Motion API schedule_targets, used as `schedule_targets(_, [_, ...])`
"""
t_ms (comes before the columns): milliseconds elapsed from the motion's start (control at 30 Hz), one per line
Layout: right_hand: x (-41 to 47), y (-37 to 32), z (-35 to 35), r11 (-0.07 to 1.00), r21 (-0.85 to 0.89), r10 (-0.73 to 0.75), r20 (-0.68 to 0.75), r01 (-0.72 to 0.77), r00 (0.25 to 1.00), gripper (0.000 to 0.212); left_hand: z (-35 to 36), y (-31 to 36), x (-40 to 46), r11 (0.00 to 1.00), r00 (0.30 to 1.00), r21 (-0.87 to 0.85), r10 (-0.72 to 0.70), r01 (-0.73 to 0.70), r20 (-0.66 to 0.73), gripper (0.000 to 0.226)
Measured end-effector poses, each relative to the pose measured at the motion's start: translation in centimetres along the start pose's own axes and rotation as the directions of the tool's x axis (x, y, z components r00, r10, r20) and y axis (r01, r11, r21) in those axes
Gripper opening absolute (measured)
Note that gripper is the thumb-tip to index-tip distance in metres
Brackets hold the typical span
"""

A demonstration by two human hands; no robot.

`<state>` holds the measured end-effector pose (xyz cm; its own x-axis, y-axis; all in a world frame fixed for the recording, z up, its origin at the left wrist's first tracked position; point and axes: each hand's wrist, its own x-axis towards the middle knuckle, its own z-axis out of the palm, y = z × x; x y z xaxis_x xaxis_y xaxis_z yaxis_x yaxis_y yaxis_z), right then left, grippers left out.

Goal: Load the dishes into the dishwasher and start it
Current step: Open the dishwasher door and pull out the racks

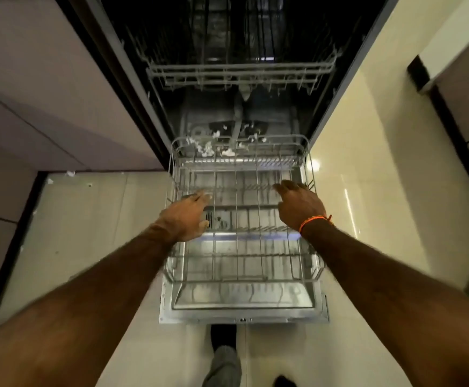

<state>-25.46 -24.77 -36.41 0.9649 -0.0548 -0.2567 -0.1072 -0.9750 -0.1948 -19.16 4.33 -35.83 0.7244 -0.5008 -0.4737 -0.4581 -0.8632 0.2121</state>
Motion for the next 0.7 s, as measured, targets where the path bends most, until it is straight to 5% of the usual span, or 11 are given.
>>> schedule_targets(333, [14.7, 1.4, -13.5, 0.982, -0.191, -0.056, -0.357, -0.014, 0.932, 0.091, -16.9, -2.9, 11.7, 0.984, 0.922, 0.168, 0.014, 0.056, -0.387, 0.078])
schedule_targets(400, [17.4, 1.3, -15.3, 0.977, -0.211, -0.046, -0.346, -0.030, 0.937, 0.085, -19.2, -3.9, 14.0, 0.975, 0.895, 0.201, 0.007, 0.093, -0.445, 0.079])
schedule_targets(500, [19.9, 0.9, -16.7, 0.981, -0.185, 0.010, -0.265, -0.061, 0.964, 0.075, -21.2, -4.5, 15.9, 0.975, 0.934, 0.185, -0.053, 0.125, -0.353, 0.086])
schedule_targets(700, [20.1, -0.5, -18.6, 0.969, -0.226, 0.050, -0.217, -0.100, 0.975, 0.054, -22.3, -4.6, 15.6, 0.976, 0.934, 0.167, -0.072, 0.138, -0.349, 0.068])
